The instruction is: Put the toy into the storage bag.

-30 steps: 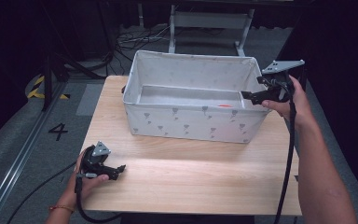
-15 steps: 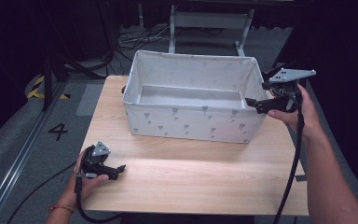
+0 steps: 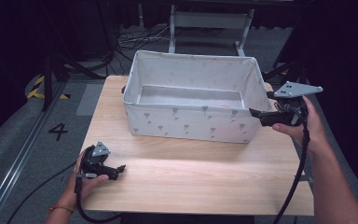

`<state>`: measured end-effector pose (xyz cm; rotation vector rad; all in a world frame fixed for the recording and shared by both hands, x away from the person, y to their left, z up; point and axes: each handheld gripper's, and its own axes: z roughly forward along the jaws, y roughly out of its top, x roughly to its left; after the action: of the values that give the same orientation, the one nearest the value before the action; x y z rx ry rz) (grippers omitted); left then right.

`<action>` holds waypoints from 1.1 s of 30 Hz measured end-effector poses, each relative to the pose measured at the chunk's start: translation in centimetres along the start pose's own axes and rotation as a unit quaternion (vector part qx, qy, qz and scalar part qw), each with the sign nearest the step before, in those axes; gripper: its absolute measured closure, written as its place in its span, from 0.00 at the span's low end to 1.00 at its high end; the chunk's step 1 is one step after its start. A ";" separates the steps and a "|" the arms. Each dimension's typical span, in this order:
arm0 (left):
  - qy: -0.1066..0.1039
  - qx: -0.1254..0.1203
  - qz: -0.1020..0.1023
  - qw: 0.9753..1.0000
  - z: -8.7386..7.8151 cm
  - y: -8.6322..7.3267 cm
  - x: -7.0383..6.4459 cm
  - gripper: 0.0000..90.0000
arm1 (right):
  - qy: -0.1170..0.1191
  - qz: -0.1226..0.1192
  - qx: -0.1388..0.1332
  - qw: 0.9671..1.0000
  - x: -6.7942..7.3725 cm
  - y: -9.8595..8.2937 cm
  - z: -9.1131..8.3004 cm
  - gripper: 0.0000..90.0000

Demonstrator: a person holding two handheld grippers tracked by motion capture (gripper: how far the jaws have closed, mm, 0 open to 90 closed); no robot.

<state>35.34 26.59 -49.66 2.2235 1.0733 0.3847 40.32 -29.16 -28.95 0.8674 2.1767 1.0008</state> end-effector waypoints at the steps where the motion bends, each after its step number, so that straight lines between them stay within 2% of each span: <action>1: 0.000 0.000 0.000 1.000 0.0 0.0 0.0 0.01 | -0.005 0.001 0.000 1.000 0.0 -0.3 -0.2 0.21; 10: 0.000 0.000 0.000 1.000 0.0 0.0 0.0 0.01 | -0.010 -0.003 -0.006 1.000 0.4 -2.5 -1.2 0.21; 15: 0.000 0.000 0.000 1.000 0.0 0.0 0.0 0.01 | -0.018 -0.012 -0.008 1.000 1.1 -3.7 -1.5 0.21; 27: -0.002 0.000 -0.004 1.000 0.0 0.0 -0.1 0.01 | -0.042 -0.040 0.011 0.998 2.6 -6.1 -1.7 0.20; 33: -0.001 0.000 -0.004 1.000 0.0 0.0 -0.1 0.01 | -0.051 -0.038 0.011 0.998 3.0 -7.3 -1.9 0.19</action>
<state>35.26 26.58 -49.67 2.2190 1.0805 0.3787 34.80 -31.37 -34.52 0.8221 2.1226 0.8783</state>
